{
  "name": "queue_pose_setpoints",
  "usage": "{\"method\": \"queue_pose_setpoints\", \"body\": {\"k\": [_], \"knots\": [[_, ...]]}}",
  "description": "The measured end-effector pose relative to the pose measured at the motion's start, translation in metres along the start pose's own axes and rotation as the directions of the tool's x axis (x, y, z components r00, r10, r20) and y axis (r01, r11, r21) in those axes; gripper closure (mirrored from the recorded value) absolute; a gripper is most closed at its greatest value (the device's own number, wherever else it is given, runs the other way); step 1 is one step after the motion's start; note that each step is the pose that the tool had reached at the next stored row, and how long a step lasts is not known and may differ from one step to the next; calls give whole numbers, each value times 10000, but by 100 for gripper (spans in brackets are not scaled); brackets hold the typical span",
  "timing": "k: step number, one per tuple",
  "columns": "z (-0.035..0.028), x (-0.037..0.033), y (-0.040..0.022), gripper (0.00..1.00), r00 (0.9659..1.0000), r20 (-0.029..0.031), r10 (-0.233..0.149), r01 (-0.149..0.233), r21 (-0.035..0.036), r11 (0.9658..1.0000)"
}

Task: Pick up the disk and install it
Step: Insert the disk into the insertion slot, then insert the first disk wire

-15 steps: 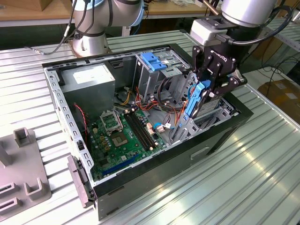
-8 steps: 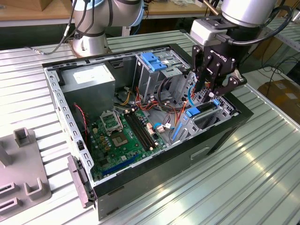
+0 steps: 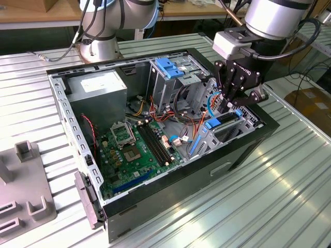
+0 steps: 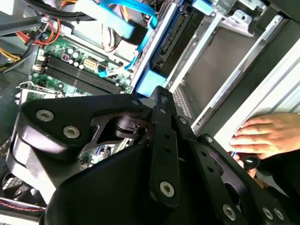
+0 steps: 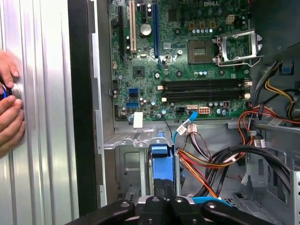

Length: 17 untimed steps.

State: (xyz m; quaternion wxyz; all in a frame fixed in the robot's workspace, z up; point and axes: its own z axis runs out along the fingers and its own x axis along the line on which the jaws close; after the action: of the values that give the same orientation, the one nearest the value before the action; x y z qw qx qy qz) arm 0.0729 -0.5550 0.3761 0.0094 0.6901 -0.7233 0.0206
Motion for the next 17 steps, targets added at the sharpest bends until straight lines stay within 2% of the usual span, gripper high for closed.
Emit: {"method": "queue_pose_setpoints", "body": {"k": [14, 17], "knots": [[3, 1, -2, 89, 10000, 0, 0, 0, 0, 10000], [3, 2, -21, 89, 10000, -1, -1, 1, -1, 10000]]}}
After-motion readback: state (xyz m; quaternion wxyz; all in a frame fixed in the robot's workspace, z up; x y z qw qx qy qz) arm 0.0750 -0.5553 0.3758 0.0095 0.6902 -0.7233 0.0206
